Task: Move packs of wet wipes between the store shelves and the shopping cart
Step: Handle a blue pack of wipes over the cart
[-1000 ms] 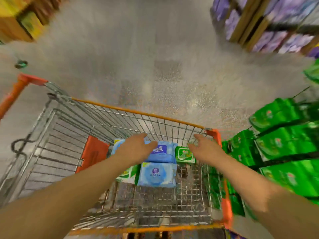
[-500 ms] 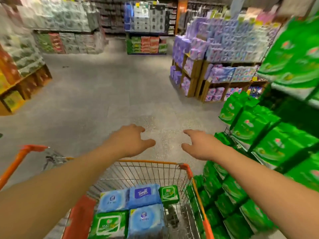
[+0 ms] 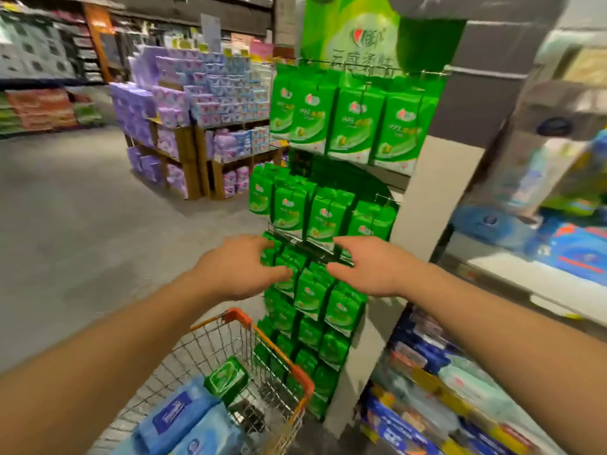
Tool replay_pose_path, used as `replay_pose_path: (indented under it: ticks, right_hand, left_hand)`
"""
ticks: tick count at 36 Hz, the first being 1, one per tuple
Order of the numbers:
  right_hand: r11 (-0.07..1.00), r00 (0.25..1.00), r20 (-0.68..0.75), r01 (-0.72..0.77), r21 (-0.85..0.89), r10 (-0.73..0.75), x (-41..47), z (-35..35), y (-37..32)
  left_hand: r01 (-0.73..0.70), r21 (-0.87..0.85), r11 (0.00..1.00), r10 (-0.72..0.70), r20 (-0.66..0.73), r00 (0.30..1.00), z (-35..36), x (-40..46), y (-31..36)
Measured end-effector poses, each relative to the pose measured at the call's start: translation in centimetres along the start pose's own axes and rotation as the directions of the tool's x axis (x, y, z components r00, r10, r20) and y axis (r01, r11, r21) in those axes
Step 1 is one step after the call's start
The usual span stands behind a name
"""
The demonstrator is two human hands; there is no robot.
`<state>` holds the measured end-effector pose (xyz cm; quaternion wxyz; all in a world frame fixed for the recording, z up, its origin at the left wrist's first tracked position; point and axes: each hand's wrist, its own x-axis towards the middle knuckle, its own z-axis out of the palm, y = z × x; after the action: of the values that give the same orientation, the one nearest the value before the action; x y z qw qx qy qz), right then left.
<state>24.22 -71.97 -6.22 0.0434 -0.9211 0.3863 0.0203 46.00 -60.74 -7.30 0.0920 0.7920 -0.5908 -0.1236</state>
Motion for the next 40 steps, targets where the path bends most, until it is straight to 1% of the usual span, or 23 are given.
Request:
replay_pose_path:
  ticks: [4, 9, 14, 20, 25, 28, 32, 36, 40]
  right_hand:
    - [0.987, 0.987, -0.013, -0.159, 0.026, 0.160, -6.4, -1.6, 4.6]
    - [0.928, 0.925, -0.079, -0.371, 0.027, 0.372, -15.6, -2.9, 9.9]
    - [0.846, 0.840, -0.102, -0.530, 0.061, 0.533, -25.1, -3.0, 15.0]
    - [0.727, 0.719, -0.107, -0.679, 0.107, 0.687, -36.7, -2.4, 20.6]
    - [0.625, 0.613, -0.118, -0.766, 0.152, 0.781, -45.5, -1.4, 25.1]
    - [0.586, 0.576, -0.108, -0.795, 0.158, 0.811, -49.9, -1.0, 27.1]
    - [0.509, 0.502, -0.089, -0.843, 0.172, 0.860, -56.2, -0.6, 29.6]
    - [0.436, 0.431, -0.071, -0.875, 0.208, 0.899, -59.9, -0.1, 31.4]
    - [0.361, 0.364, -0.030, -0.903, 0.235, 0.931, -62.3, 0.9, 33.8]
  left_hand:
    - [-0.160, 0.032, 0.987, 0.159, 0.029, 0.987, 1.0, 0.4, 6.7]
    - [-0.374, 0.049, 0.926, 0.370, 0.086, 0.925, 2.7, 0.0, 15.8]
    - [-0.515, 0.088, 0.853, 0.504, 0.121, 0.855, 5.6, -1.2, 24.9]
    - [-0.653, -0.014, 0.757, 0.639, 0.221, 0.737, 9.2, -4.9, 36.5]
    - [-0.749, -0.026, 0.662, 0.729, 0.253, 0.636, 12.5, -8.7, 45.3]
    - [-0.785, -0.029, 0.619, 0.765, 0.251, 0.594, 14.0, -10.2, 49.3]
    - [-0.832, -0.017, 0.555, 0.803, 0.273, 0.530, 15.9, -12.5, 55.3]
    - [-0.862, -0.036, 0.506, 0.832, 0.284, 0.476, 17.3, -13.7, 59.8]
    - [-0.892, -0.070, 0.446, 0.862, 0.300, 0.407, 18.5, -14.1, 63.9]
